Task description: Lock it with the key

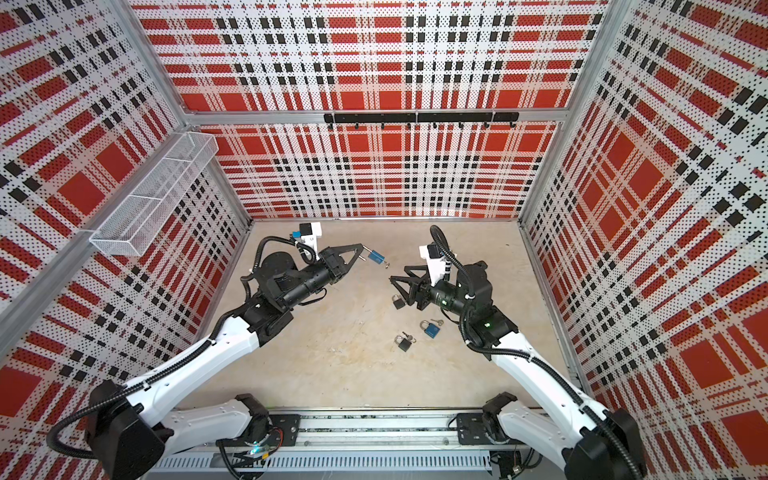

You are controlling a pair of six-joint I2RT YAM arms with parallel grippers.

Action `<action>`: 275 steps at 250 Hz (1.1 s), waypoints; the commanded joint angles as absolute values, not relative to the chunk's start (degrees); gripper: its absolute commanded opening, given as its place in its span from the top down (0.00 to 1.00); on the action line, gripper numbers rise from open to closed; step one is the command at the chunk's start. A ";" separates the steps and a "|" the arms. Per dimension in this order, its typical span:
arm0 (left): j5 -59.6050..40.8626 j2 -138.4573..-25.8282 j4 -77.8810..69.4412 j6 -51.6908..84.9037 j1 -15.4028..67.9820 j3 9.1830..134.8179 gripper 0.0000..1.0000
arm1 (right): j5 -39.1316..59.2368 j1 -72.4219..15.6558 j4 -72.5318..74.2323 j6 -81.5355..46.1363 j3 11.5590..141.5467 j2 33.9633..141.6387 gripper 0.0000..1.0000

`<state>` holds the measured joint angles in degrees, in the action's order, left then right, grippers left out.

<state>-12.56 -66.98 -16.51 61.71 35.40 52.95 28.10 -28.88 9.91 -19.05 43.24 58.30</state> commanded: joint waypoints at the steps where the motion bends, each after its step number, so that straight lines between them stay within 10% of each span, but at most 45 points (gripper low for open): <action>1: -12.11 -65.81 -19.93 66.07 35.14 54.65 1.00 | 31.40 -28.74 15.00 -15.84 45.48 57.48 0.40; 275: -17.07 -66.88 -19.85 70.64 35.90 56.60 1.00 | 39.33 -28.73 21.18 -12.19 56.30 72.59 0.67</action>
<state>-15.81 -67.02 -16.73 69.17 35.64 54.15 37.98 -28.84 17.45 -13.06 54.48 71.85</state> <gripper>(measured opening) 0.090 0.347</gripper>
